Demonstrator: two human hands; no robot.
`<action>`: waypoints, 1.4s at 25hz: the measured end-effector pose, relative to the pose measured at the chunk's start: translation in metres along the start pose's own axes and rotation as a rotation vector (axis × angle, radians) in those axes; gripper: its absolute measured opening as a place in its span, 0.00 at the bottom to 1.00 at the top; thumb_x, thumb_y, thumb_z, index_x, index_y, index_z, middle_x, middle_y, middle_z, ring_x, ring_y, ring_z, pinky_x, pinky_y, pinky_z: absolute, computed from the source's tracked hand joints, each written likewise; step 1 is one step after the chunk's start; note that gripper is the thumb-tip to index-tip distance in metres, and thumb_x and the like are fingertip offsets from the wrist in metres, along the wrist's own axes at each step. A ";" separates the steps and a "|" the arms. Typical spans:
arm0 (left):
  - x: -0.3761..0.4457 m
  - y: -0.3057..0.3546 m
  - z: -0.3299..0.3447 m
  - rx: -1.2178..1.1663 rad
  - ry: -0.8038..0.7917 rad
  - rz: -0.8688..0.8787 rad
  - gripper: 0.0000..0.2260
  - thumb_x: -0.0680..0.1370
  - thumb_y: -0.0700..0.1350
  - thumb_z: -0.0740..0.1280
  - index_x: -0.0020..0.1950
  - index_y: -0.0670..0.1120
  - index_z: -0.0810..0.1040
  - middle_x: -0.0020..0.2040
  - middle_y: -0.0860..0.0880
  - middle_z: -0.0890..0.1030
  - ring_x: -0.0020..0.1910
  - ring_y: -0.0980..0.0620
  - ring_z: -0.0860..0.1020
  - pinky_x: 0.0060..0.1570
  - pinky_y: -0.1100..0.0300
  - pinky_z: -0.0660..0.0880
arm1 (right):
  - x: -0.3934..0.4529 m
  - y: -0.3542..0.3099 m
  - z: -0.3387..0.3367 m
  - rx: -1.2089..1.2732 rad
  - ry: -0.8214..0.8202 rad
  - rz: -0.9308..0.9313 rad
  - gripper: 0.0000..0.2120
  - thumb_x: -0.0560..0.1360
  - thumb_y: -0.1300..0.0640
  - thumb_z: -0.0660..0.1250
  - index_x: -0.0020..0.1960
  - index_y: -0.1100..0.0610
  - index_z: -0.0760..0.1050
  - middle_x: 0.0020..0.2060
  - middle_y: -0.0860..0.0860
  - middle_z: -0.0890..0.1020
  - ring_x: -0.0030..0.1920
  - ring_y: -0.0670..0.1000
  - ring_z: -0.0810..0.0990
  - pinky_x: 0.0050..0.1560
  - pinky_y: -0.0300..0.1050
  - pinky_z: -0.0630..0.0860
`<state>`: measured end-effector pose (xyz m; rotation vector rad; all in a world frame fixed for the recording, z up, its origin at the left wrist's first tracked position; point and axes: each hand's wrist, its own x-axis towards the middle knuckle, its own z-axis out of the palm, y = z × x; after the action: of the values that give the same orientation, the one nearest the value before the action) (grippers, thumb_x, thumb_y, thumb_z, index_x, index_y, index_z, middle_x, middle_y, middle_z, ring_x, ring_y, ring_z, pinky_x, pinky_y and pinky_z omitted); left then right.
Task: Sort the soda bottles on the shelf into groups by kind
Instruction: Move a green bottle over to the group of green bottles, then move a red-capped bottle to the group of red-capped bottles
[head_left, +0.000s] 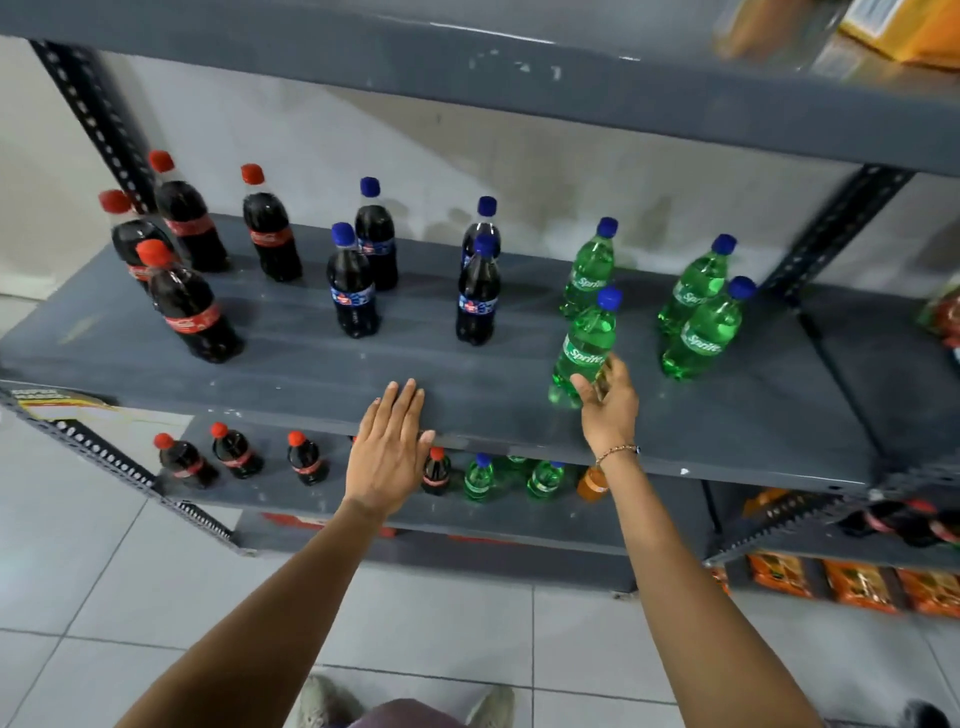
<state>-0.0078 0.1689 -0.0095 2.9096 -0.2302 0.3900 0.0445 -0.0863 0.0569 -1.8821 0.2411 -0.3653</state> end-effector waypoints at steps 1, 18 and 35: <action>0.000 0.001 0.000 0.000 0.009 -0.002 0.28 0.82 0.54 0.42 0.69 0.37 0.68 0.70 0.40 0.69 0.71 0.40 0.65 0.69 0.50 0.55 | 0.008 0.000 -0.004 -0.016 0.001 0.000 0.22 0.73 0.62 0.67 0.65 0.62 0.66 0.51 0.52 0.78 0.51 0.49 0.76 0.46 0.27 0.70; -0.009 -0.035 -0.013 -0.061 0.031 0.018 0.23 0.82 0.51 0.49 0.71 0.39 0.67 0.71 0.42 0.69 0.73 0.46 0.62 0.72 0.51 0.55 | 0.013 0.008 -0.008 -0.072 0.100 0.164 0.16 0.74 0.70 0.58 0.61 0.62 0.69 0.60 0.62 0.75 0.57 0.56 0.76 0.62 0.46 0.72; -0.027 -0.255 -0.071 -0.041 0.016 -0.180 0.32 0.81 0.59 0.41 0.73 0.37 0.62 0.73 0.39 0.64 0.74 0.43 0.59 0.73 0.55 0.45 | -0.096 -0.119 0.316 -0.303 -0.684 -0.134 0.27 0.73 0.56 0.67 0.67 0.63 0.62 0.67 0.61 0.69 0.67 0.58 0.68 0.69 0.51 0.65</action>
<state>-0.0054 0.4345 0.0064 2.8554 0.0267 0.3742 0.0696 0.2632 0.0599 -2.2094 -0.3085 0.2519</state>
